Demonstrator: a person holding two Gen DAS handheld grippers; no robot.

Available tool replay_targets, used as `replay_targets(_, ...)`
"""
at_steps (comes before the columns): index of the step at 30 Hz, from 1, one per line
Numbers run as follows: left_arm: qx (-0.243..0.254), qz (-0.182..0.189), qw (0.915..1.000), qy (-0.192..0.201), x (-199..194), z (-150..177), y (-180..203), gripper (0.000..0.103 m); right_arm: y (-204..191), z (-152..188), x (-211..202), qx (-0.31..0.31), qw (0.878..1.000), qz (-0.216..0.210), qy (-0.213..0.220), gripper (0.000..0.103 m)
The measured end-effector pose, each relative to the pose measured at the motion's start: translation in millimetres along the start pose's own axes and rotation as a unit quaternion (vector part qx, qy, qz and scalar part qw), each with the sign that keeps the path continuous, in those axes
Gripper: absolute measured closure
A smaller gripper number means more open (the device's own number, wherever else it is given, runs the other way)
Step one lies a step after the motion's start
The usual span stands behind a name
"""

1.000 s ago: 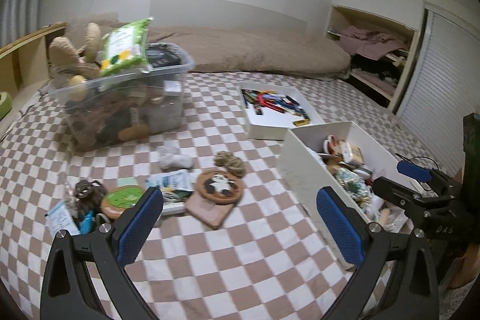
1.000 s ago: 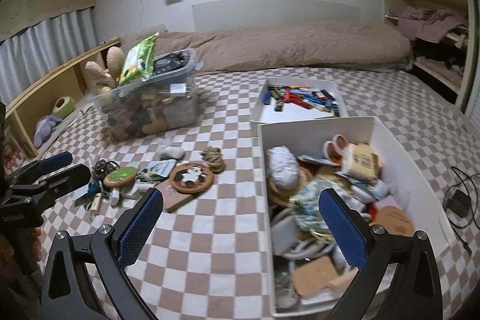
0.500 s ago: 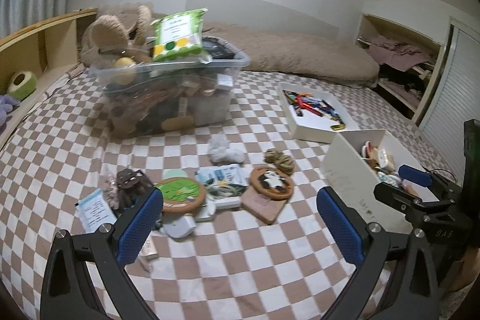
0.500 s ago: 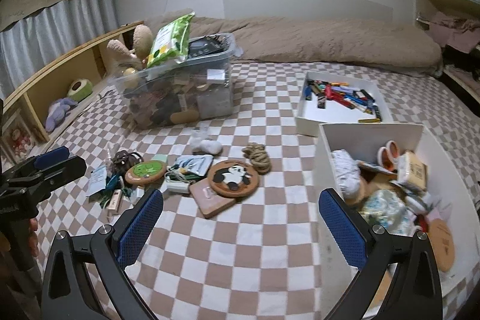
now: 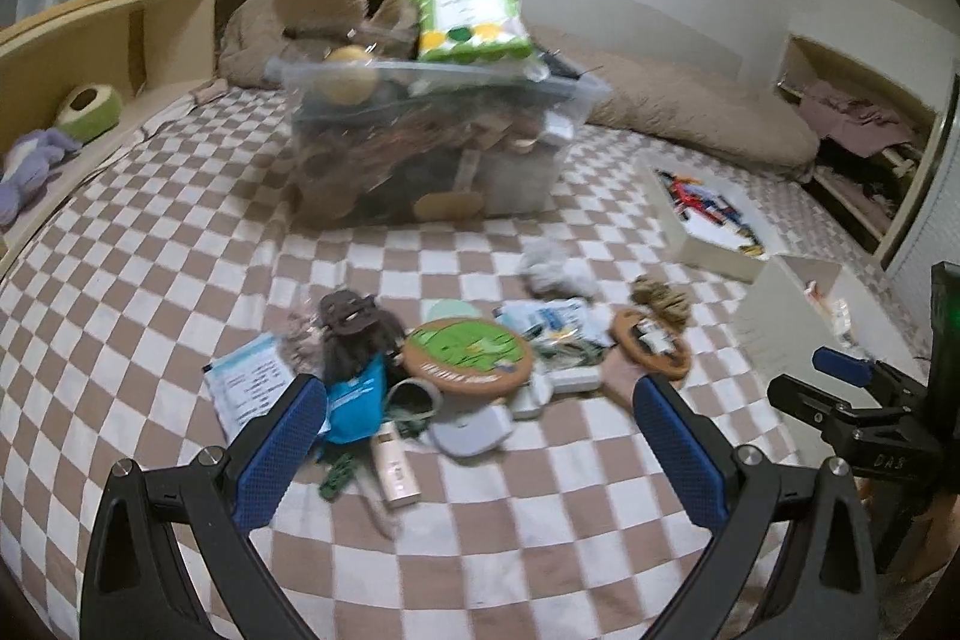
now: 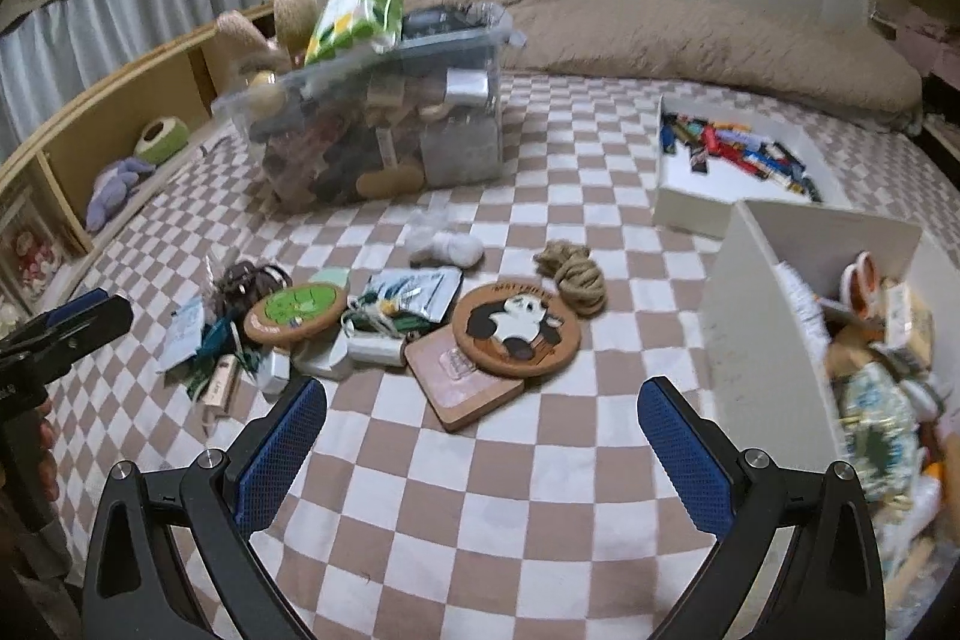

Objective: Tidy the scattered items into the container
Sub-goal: 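Move the left tool toward the green clip while the right tool approaches the cream box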

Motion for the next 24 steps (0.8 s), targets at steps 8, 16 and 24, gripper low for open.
replay_targets(8,0.0,-0.025,0.9991,-0.033,30,27,-29,0.0,-2,30,46,-0.013,0.999,0.003,-0.053,0.0)
replay_targets(16,-0.004,-0.02,0.9983,-0.055,46,61,-40,0.0,2,60,80,-0.01,0.994,0.0,-0.109,0.0)
replay_targets(24,-0.017,0.006,0.9949,-0.099,58,87,-42,0.0,1,78,93,-0.038,0.99,0.008,-0.136,0.0)
Point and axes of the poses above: each gripper's, at about its wrist camera, not at the fingertips, and x roughly the way its jaws point, y to its right, z to its underside, the point moved 9 cm from there along x, roughly the way its jaws point, and after that the axes turned 9 degrees about -z, right-handed, at the moved point
